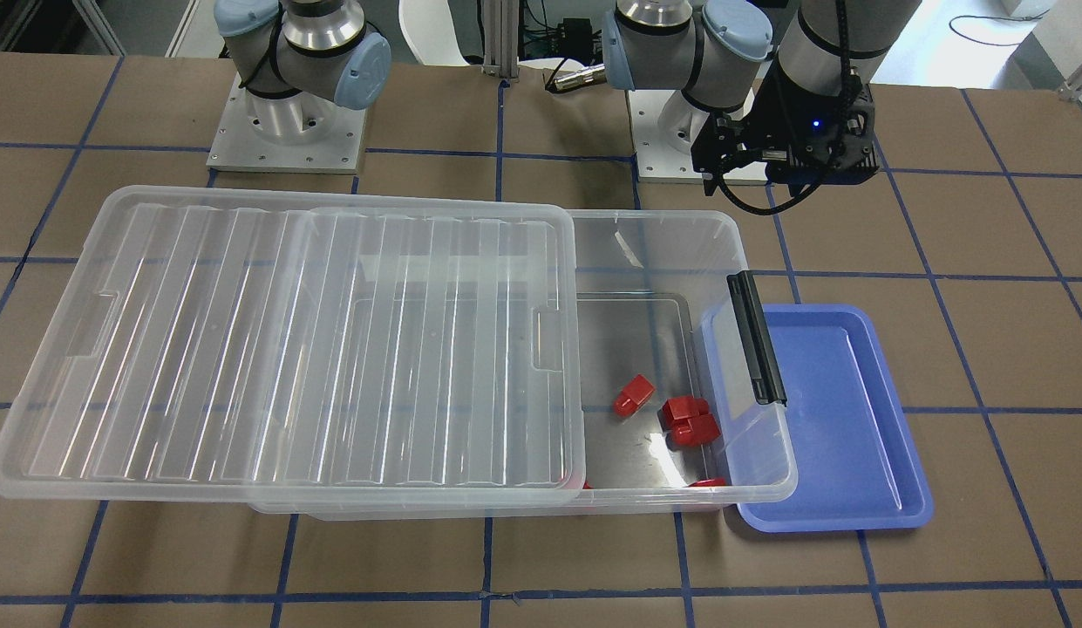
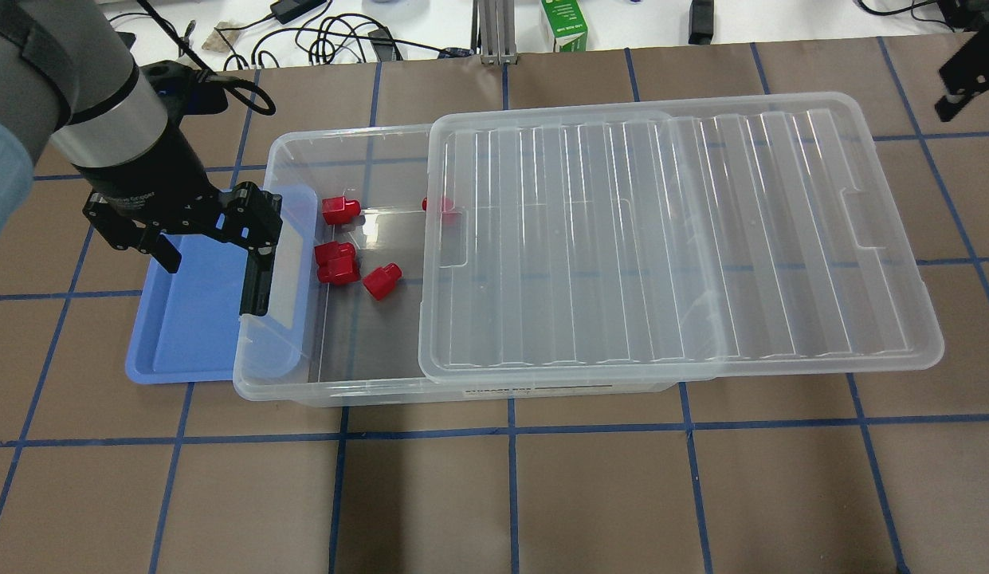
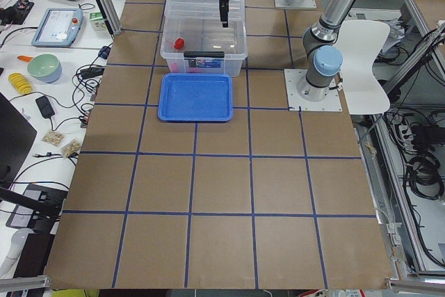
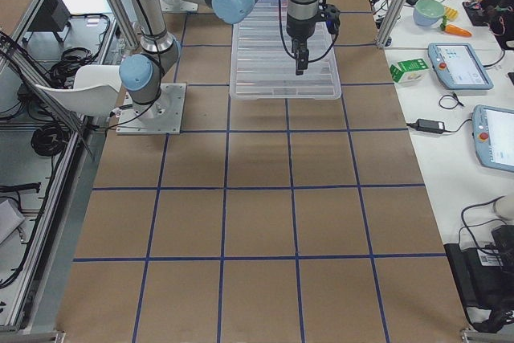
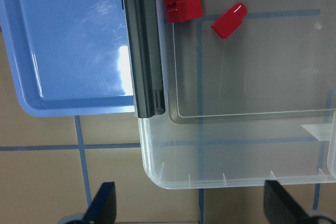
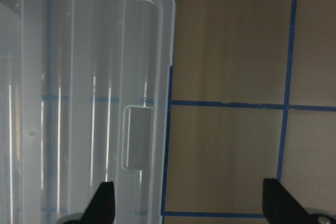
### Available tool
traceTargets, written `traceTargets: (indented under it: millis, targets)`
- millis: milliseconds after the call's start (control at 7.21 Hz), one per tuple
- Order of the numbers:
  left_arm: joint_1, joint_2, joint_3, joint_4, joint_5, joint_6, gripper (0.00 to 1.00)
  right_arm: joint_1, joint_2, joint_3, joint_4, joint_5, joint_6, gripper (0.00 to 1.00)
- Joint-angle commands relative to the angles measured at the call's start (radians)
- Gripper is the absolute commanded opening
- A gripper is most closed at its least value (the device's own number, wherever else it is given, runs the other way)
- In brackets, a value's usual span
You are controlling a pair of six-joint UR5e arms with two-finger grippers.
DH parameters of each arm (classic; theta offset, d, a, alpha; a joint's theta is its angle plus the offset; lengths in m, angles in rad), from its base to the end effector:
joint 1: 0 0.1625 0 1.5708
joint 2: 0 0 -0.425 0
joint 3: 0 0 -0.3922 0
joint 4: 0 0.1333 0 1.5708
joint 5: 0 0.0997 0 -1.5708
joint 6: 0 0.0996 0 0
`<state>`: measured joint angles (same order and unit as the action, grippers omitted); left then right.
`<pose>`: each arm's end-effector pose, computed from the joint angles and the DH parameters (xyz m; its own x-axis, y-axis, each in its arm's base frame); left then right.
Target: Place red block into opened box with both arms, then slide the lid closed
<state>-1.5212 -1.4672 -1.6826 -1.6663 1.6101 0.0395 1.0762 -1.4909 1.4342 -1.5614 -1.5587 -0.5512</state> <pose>-0.1076 -0.4430 0.4727 -0.9994 -0.0062 -0.0350 -0.0099 0.9944 0.1050 -0.1331 -0.5301 0.5136 -0.9983 -0.0565 0.0145 -0.0571 0.9973 -0.0466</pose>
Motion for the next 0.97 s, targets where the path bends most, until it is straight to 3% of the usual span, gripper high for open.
traceTargets:
  millis: [0,416,832]
  targets:
    - [-0.001,0.007,-0.011,0.019,0.002,-0.018,1.0,-0.071,0.008,0.104,-0.055,0.008,-0.087,1.0]
    - [-0.001,0.01,-0.014,0.019,0.005,-0.018,1.0,-0.071,0.021,0.38,-0.424,0.002,-0.093,1.0]
    - [-0.001,0.007,-0.015,0.019,0.002,-0.016,1.0,-0.071,0.024,0.407,-0.45,0.003,-0.093,1.0]
